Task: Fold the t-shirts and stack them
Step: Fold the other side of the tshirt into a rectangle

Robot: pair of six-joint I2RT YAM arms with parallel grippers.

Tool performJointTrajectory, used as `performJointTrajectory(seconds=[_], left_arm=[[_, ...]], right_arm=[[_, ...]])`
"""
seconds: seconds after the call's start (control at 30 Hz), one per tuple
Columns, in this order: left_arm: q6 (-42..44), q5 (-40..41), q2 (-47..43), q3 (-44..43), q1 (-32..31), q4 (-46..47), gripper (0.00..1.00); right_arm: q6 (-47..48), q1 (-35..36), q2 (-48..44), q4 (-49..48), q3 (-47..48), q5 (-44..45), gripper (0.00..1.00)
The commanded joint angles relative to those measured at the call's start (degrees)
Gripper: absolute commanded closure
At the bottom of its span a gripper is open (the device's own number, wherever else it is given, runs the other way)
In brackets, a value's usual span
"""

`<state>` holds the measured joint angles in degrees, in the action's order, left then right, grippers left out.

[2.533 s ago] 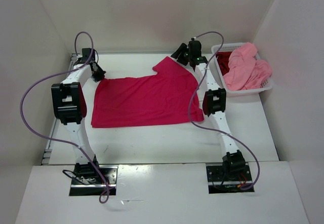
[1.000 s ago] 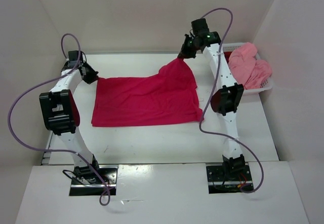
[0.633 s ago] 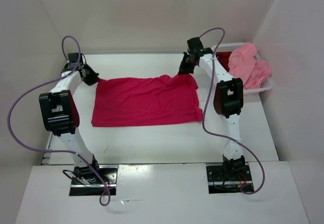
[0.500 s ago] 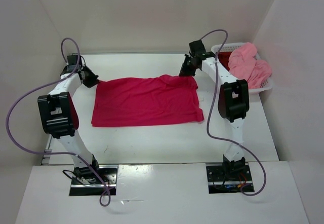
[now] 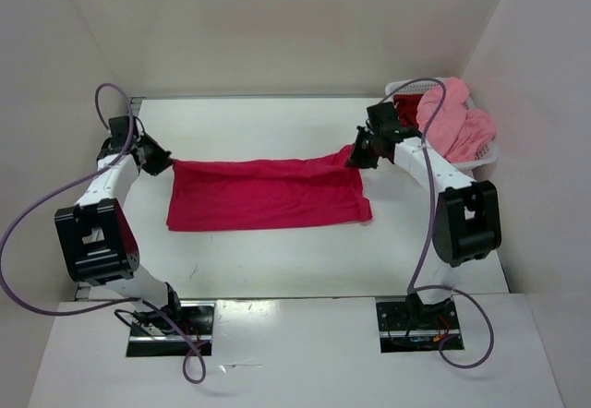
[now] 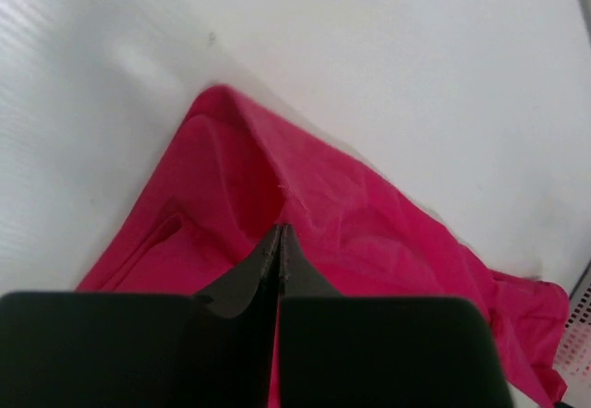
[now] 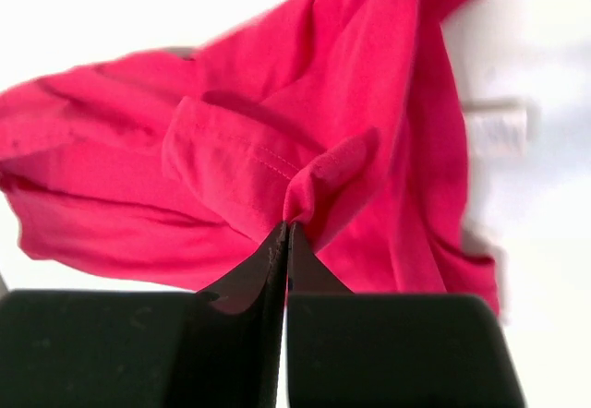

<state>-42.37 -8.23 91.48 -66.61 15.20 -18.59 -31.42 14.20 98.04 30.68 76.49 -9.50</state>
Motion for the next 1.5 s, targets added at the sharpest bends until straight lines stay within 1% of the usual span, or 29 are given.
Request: performJointTrajectory(seconds=[0.0, 0.13, 0.2, 0.33, 0.37, 0.4, 0.47, 0.5, 0.53, 0.6, 0.63, 0.7, 0.73, 0.77, 0.8, 0.83, 0.87, 0.9, 0.97, 1.0, 1.07, 1.17, 1.23, 1.43, 1.47], left_arm=[[0.0, -0.4, -2.1, 2.9, 1.4, 0.0, 1.0], [0.5, -2.1, -2.8, 5.8, 3.1, -0.6, 1.0], [0.5, -2.7, -2.8, 8.0, 4.2, -0.6, 1.0], [-0.5, -5.6, -3.3, 9.7, 6.3, -1.4, 1.0], [-0.5, -6.1, -2.6, 10.4, 6.9, -1.9, 0.96], [-0.5, -6.6, -2.6, 10.4, 6.9, -1.9, 0.89], [-1.0, -7.1, -3.1, 11.1, 8.2, -2.7, 0.71], [-1.0, -7.2, -3.8, 11.1, 8.2, -3.2, 0.62], [-1.0, -6.6, -5.3, 11.1, 8.2, -3.2, 0.51], [-1.6, -6.6, -7.2, 9.8, 8.2, -3.2, 0.51], [-1.6, -6.6, -8.8, 8.5, 7.0, -3.2, 0.52], [-0.8, -4.3, -9.5, 7.2, 4.1, -3.2, 0.55], [-0.2, -3.7, -9.5, 7.2, 2.4, -2.3, 0.57], [-0.2, -3.7, -8.9, 6.5, -1.1, -1.6, 0.59], [-0.2, -3.7, -7.6, 6.5, -2.9, -0.5, 0.62], [-0.2, -3.7, -6.4, 5.6, -4.5, 0.1, 0.64], [-0.2, -3.7, -5.2, 4.9, -7.3, 0.1, 0.66], [-0.2, -3.2, -2.3, 3.7, -8.4, 0.9, 0.68], [-0.8, -3.2, 0.5, 3.0, -9.1, 0.9, 0.69], [-0.8, -5.5, 3.1, 3.0, -9.7, 1.6, 0.69], [-1.5, -5.5, 5.9, 3.0, -9.7, 2.9, 0.72], [-2.0, -6.5, 7.9, 3.0, -8.3, 2.9, 0.72], [-2.0, -7.6, 8.7, 4.4, -6.7, 4.0, 0.73], [-2.5, -8.1, 9.9, 6.0, -4.8, 5.3, 0.73], [-2.5, -8.1, 10.4, 6.1, -4.8, 5.8, 0.73]], right_arm=[[0.0, -0.4, -4.6, -1.5, -5.7, 1.3, 0.99], [-2.6, -0.9, -9.5, -0.9, -12.1, 1.3, 0.99], [-4.0, -1.4, -11.3, -0.9, -16.2, 1.3, 0.98], [-5.2, -2.1, -13.7, -0.9, -21.2, -0.2, 0.95], [-5.2, -2.1, -14.6, -0.9, -22.6, -0.2, 0.95], [-5.2, -2.1, -15.2, -0.9, -23.1, -0.2, 0.95], [-5.2, -2.1, -15.9, -0.9, -23.1, 0.4, 0.91], [-4.7, -2.1, -15.9, -0.9, -22.6, 0.4, 0.81], [-4.7, -2.1, -15.9, -0.3, -21.7, 1.1, 0.74], [-3.1, -2.1, -16.4, 1.3, -17.4, 1.7, 0.64], [-3.1, -2.1, -16.4, 1.3, -14.3, 2.7, 0.6], [-1.8, -0.8, -15.7, 1.3, -11.7, 4.1, 0.6], [-1.8, -0.1, -14.6, 1.3, -10.6, 4.8, 0.71], [-1.2, 0.6, -13.1, 1.3, -8.4, 4.8, 0.8], [-1.2, 2.7, -11.3, 0.4, -7.4, 4.8, 0.89], [-1.2, 3.9, -7.9, -0.4, -6.6, 4.8, 1.0], [-1.2, 5.3, -6.0, -1.5, -5.0, 6.0, 1.0], [-1.2, 7.8, -2.3, -2.3, -3.8, 6.6, 1.0], [-0.7, 10.1, 1.0, -3.9, -1.0, 8.0, 0.9], [-0.1, 11.5, 2.5, -5.1, -0.4, 8.0, 0.81], [-0.1, 12.8, 6.1, -5.1, 1.3, 8.5, 0.61], [0.4, 15.2, 8.7, -5.1, 2.4, 10.2, 0.53], [0.4, 16.3, 9.3, -5.1, 2.4, 11.5, 0.5], [-0.1, 17.4, 10.4, -4.0, 2.4, 16.4, 0.5], [-0.1, 17.4, 10.9, -3.3, 2.4, 17.5, 0.52]])
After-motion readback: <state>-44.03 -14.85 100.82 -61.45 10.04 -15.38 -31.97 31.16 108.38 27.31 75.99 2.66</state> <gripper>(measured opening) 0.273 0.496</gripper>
